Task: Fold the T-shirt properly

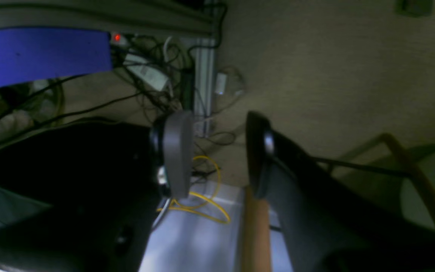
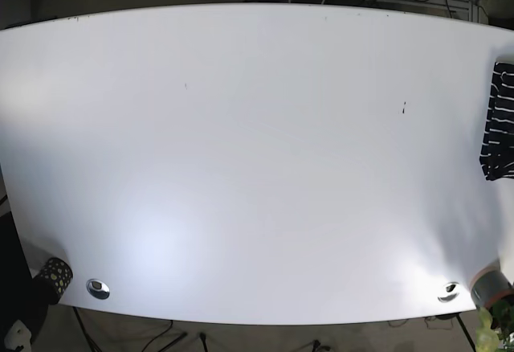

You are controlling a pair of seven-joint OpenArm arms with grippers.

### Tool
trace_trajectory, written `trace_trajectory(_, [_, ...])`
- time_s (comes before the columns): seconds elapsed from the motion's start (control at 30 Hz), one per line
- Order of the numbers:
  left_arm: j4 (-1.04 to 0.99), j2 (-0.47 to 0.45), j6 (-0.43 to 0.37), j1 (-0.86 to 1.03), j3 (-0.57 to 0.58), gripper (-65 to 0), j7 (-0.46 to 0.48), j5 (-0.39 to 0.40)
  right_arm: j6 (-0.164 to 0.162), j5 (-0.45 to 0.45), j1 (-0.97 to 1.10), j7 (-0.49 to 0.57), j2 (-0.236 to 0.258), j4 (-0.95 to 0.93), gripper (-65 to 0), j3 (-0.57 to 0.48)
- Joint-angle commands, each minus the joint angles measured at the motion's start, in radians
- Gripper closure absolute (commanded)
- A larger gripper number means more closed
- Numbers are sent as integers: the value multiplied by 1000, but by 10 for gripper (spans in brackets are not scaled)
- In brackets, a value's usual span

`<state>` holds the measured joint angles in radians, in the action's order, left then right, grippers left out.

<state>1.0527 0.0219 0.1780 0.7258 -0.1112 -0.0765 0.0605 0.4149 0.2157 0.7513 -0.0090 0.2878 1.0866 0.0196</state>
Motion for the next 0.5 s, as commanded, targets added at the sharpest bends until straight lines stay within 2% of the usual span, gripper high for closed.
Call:
trace_trajectory(0.0, [-93,-9,-1,-33,-3,-551,10,5,5,9,-9,8,-9,-21,-216,-8])
trace_trajectory(0.13, [-253,-10,-1,-136,-3,-553,11,5,6,9,-59,8,-14,-69,-216,-17])
trace_trajectory(0.33, [-452,-38,-1,-282,-3,-553,11,6,-1,9,-177,8,-9,-184,-216,-99])
trace_trajectory(0.47, [-576,-38,-1,-378,-3,-553,13,6,-1,9,-252,8,-11,-283,-216,-102])
